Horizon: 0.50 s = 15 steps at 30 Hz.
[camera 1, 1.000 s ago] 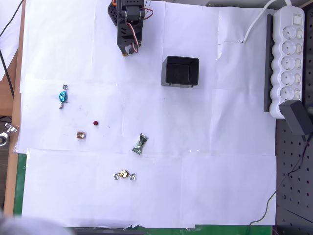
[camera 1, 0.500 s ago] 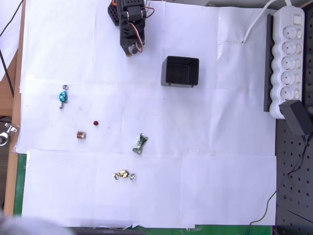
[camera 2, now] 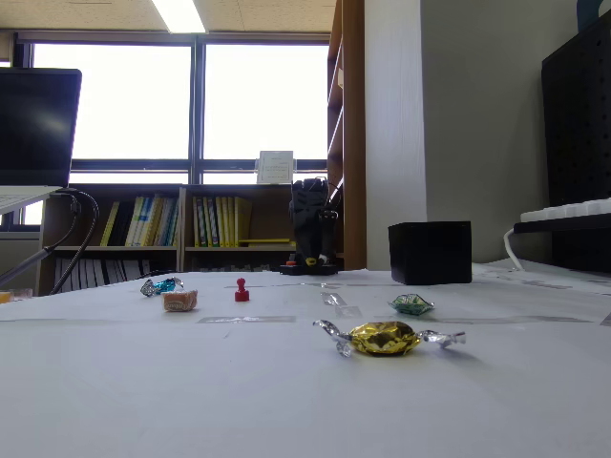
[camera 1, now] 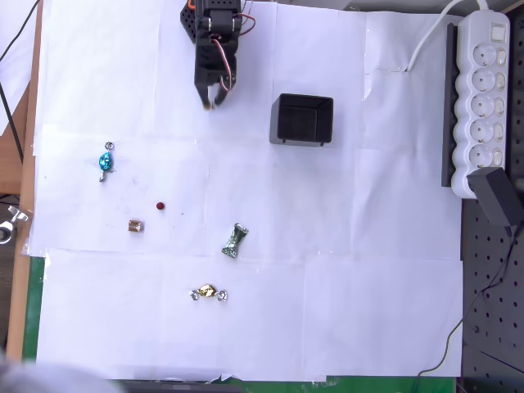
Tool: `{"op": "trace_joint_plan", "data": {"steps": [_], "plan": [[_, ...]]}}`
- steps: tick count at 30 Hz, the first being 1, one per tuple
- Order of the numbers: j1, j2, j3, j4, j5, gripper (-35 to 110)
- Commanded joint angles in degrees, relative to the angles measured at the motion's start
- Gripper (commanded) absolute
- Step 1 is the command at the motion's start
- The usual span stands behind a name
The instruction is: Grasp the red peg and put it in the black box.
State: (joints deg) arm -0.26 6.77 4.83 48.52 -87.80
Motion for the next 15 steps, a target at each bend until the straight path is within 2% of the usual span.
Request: {"op": "trace_joint_plan", "data": {"steps": [1,5,8,15], "plan": [[-0.26,8.26,8.35,-6.68,0.97,0],[-0.18,16.44,16.88,-8.53,-1.49,0],[0.62,23.99,21.01,-16.79,-1.23,0],[6.06,40.61,23.12,-56.43,-3.60,0]]}}
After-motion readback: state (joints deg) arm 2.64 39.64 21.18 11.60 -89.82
